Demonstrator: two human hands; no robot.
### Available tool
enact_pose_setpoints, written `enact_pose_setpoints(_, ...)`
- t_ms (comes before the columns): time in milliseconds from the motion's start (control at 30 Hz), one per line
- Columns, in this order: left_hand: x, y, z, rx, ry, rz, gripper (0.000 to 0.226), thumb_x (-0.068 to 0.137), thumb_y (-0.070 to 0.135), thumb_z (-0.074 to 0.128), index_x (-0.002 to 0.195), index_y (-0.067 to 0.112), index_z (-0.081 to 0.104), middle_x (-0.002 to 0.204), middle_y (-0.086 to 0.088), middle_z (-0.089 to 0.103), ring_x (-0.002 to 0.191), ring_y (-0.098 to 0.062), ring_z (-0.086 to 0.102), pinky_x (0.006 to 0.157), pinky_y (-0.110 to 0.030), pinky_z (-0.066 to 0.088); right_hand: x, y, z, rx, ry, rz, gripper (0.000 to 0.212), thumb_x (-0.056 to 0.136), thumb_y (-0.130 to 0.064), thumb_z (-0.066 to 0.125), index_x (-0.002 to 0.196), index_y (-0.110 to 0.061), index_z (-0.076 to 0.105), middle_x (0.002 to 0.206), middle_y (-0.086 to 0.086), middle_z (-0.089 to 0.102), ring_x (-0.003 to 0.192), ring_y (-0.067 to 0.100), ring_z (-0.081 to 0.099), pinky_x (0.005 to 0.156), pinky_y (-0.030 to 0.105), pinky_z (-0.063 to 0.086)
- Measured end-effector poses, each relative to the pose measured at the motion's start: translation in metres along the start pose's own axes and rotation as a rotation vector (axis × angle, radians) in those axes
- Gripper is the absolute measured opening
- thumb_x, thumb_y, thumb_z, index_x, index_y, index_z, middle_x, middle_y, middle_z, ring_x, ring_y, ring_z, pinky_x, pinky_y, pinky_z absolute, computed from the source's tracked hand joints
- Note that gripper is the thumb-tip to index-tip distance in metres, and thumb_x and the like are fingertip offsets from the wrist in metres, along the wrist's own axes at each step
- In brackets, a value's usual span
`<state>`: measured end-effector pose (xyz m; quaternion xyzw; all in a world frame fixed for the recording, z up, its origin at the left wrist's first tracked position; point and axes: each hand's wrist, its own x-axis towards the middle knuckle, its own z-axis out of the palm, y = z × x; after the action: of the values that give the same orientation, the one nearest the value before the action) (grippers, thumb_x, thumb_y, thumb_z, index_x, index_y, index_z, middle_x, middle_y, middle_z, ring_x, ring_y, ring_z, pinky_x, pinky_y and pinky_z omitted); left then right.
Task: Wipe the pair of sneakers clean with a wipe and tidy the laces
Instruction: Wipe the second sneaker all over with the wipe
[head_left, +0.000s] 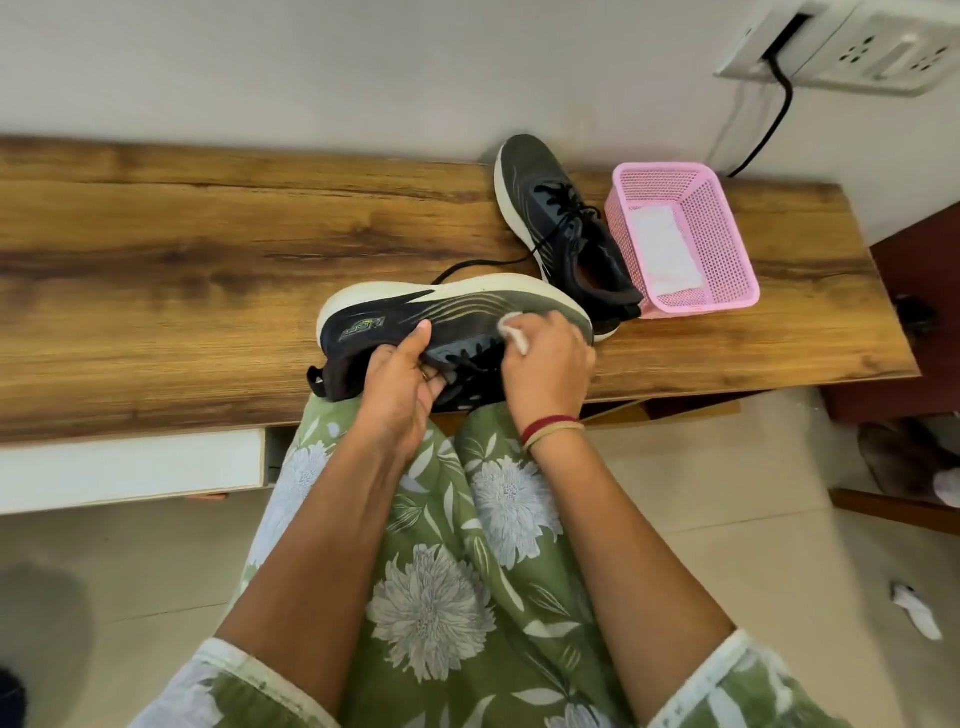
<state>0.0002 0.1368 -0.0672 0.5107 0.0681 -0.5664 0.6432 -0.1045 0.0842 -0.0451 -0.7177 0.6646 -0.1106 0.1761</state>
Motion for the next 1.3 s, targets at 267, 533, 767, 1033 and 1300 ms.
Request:
enact_pose_setpoints(267,0.003,-0.002,-0.002,0.022,-0.021,0.003,0.051,0.095,0.015,0.054,0.133,-0.013,0.036,0.118,-0.025,0.061,0.104,-0.029,0.064,0.074,-0.03,0.058,0.011,0.004,-0.003,-0.013,0.018,-0.041,0.022,0.086,-0.022,0.056,0.102,-0.03,0.068,0.106,0.0,0.061,0.105,0.023,0.049,0.089,0.039,0.032)
enact_pose_setpoints(533,0.0,-0.001,-0.001,0.021,-0.043,0.012,0.043,0.098,0.017,0.049,0.13,-0.01,0.043,0.115,-0.022,0.063,0.092,-0.021,0.066,0.075,-0.028,0.057,0.001,0.0,0.003,0.011,0.012,-0.095,0.019,0.087,-0.024,0.056,0.101,-0.029,0.068,0.101,-0.001,0.06,0.1,0.022,0.049,0.082,0.036,0.028)
enact_pose_setpoints(767,0.0,0.001,-0.002,0.021,-0.039,-0.002,0.026,0.098,0.021,0.047,0.112,-0.002,0.049,0.086,-0.011,0.065,0.071,-0.014,0.066,0.057,-0.023,0.054,-0.032,-0.03,0.015,0.147,-0.01,-0.279,0.018,0.084,-0.021,0.058,0.096,-0.028,0.07,0.089,0.001,0.057,0.089,0.023,0.049,0.077,0.036,0.027)
enact_pose_setpoints(1033,-0.003,0.002,0.001,0.023,-0.048,0.012,0.044,0.099,0.02,0.044,0.131,-0.011,0.043,0.112,-0.019,0.064,0.089,-0.02,0.066,0.072,-0.029,0.056,-0.026,-0.025,0.017,0.18,-0.007,-0.196,0.018,0.085,-0.019,0.059,0.096,-0.026,0.07,0.092,0.003,0.058,0.094,0.025,0.05,0.081,0.038,0.03)
enact_pose_setpoints(1300,-0.001,0.001,0.001,0.034,-0.041,0.025,0.036,0.1,0.019,0.043,0.12,-0.009,0.049,0.1,-0.016,0.067,0.081,-0.015,0.068,0.067,-0.025,0.057,-0.019,-0.027,0.014,0.141,-0.039,-0.155,0.021,0.087,-0.02,0.056,0.102,-0.026,0.069,0.097,0.004,0.058,0.098,0.025,0.049,0.084,0.038,0.03)
